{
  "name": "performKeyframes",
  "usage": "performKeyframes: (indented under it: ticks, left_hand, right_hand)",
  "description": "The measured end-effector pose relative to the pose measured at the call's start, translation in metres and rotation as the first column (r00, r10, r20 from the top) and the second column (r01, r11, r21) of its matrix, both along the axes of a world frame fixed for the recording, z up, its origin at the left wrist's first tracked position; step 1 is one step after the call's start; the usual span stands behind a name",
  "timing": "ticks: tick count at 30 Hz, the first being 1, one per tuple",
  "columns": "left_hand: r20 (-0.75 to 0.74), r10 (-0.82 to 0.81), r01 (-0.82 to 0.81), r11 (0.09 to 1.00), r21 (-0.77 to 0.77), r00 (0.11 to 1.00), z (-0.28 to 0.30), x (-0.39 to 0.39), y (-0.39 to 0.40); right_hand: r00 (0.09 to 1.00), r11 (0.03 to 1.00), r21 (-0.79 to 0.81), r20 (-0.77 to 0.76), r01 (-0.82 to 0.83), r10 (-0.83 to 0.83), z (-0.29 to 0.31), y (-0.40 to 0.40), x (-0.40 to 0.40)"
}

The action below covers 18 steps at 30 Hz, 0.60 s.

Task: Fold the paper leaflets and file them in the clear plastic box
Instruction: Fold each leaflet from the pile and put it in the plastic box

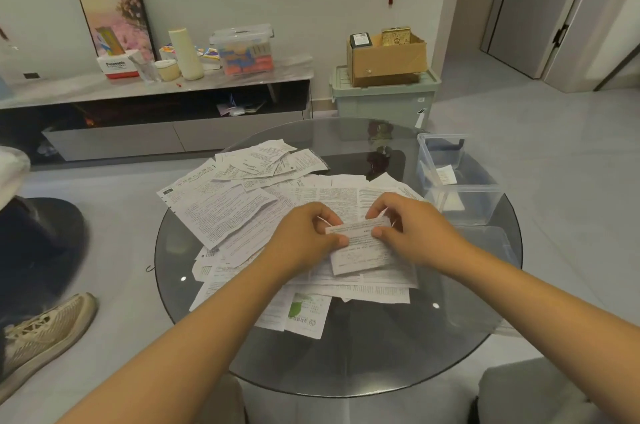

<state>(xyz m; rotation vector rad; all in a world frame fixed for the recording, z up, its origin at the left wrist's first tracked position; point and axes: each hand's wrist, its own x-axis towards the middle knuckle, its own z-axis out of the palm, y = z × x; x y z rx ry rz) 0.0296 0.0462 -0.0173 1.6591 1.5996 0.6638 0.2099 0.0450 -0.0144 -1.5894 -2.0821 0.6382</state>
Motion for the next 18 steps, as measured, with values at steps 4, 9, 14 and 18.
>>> performKeyframes:
  ticks: [4,9,14,18]
  left_hand:
    - [0.038,-0.023,0.019,0.993,0.113,0.999,0.002,0.031,-0.005]
    - [-0.208,-0.287,0.341,0.888,0.31,0.935,-0.009,0.075,-0.015]
    - [-0.423,-0.443,0.587,0.743,0.321,0.791,-0.027,0.106,-0.012]
    - [-0.48,-0.427,0.606,0.729,0.318,0.766,-0.035,0.118,-0.004]
  right_hand:
    - [0.993,0.993,-0.031,-0.012,0.118,-0.118,0.011,-0.004,0.026]
    - [0.963,0.962,-0.056,0.05,0.268,-0.266,0.014,-0.013,0.077]
    - [0.921,0.926,-0.049,0.132,0.374,-0.366,-0.004,-0.014,0.109]
    - [0.915,0.943,0.065,0.227,0.326,-0.333,-0.02,-0.018,0.114]
